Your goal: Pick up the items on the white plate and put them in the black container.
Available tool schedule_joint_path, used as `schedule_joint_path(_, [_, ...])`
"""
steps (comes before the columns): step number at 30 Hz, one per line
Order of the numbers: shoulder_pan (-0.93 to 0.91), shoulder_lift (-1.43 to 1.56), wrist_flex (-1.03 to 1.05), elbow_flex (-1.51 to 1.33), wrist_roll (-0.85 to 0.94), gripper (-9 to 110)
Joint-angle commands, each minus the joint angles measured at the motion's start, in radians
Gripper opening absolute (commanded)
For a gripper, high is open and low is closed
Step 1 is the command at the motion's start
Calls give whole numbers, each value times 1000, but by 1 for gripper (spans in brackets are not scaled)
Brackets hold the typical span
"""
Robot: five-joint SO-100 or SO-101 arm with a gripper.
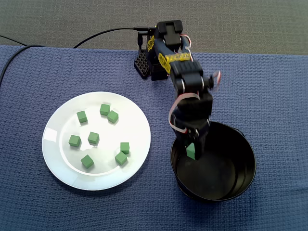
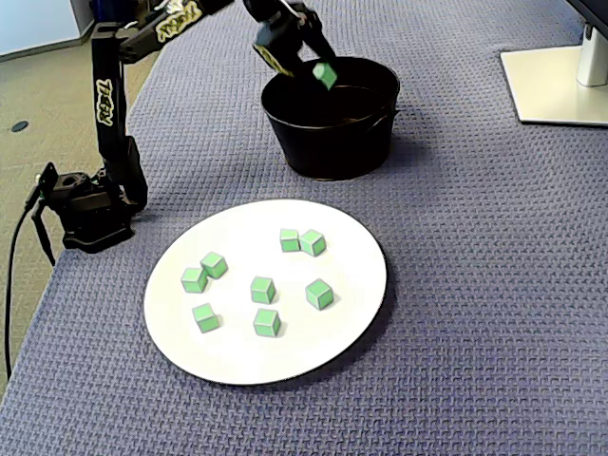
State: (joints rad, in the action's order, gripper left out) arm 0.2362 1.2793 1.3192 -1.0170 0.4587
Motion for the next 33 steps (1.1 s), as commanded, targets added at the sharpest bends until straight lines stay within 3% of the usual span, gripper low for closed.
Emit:
schedule_joint_path(1, [31,-51,-41,-25,-2,0])
schedule_joint_path(6, [64,-114,-60,-55,11,1])
schedule_joint_path(13, [71,-133,-64,-52,8,20])
schedule_joint_path(19, [55,-87,8,8,49,23])
schedule_joint_path(29, [-218,273,350,189,744,16])
schedule_joint_path(33, [-354,334,477,86,1029,13])
